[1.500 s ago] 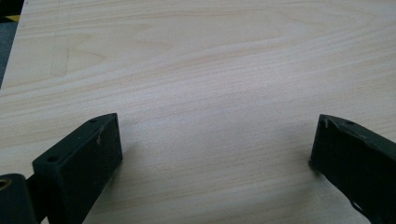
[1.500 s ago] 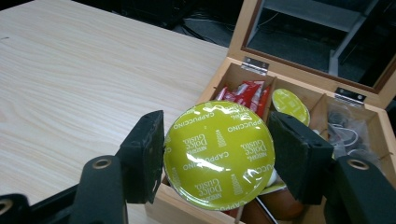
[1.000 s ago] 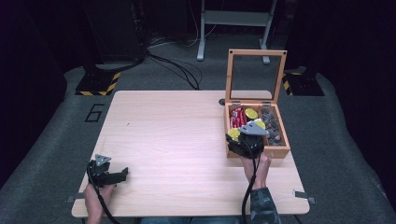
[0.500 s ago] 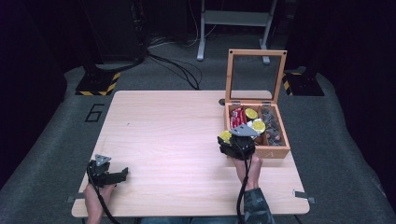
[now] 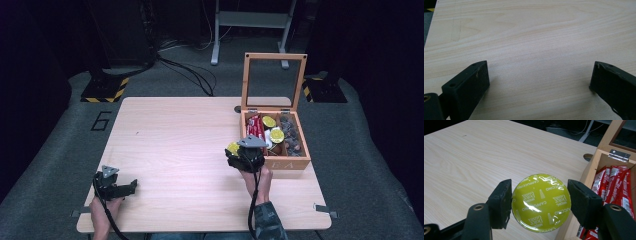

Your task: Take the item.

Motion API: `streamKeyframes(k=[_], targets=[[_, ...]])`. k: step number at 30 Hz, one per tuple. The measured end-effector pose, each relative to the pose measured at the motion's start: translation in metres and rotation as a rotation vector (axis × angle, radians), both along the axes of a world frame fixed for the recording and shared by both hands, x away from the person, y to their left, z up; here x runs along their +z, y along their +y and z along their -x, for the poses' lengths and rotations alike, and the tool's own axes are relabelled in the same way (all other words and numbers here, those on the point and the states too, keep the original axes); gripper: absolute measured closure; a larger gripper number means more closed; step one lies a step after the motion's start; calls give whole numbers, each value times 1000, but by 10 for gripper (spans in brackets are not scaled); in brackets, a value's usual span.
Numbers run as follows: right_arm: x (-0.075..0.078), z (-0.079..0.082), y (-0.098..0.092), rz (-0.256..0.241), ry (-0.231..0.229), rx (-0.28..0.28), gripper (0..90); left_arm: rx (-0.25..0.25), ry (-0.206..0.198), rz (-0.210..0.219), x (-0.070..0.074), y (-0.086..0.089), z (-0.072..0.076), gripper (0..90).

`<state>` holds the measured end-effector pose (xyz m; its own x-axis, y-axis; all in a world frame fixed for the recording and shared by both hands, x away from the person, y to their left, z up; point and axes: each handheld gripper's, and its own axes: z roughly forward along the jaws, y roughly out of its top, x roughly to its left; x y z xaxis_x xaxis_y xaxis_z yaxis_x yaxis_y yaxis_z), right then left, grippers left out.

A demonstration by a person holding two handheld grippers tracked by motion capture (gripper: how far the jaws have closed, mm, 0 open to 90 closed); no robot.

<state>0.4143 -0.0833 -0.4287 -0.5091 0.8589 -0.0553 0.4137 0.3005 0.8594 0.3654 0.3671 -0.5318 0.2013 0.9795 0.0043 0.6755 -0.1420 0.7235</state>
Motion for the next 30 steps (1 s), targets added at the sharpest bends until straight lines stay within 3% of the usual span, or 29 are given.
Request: streamKeyframes(k=[24, 30], targets=[[-33, -7, 23, -32, 34, 15, 376, -1, 0, 0, 0, 0, 0, 21], [-46, -11, 30, -21, 72, 18, 376, -1, 0, 0, 0, 0, 0, 22]])
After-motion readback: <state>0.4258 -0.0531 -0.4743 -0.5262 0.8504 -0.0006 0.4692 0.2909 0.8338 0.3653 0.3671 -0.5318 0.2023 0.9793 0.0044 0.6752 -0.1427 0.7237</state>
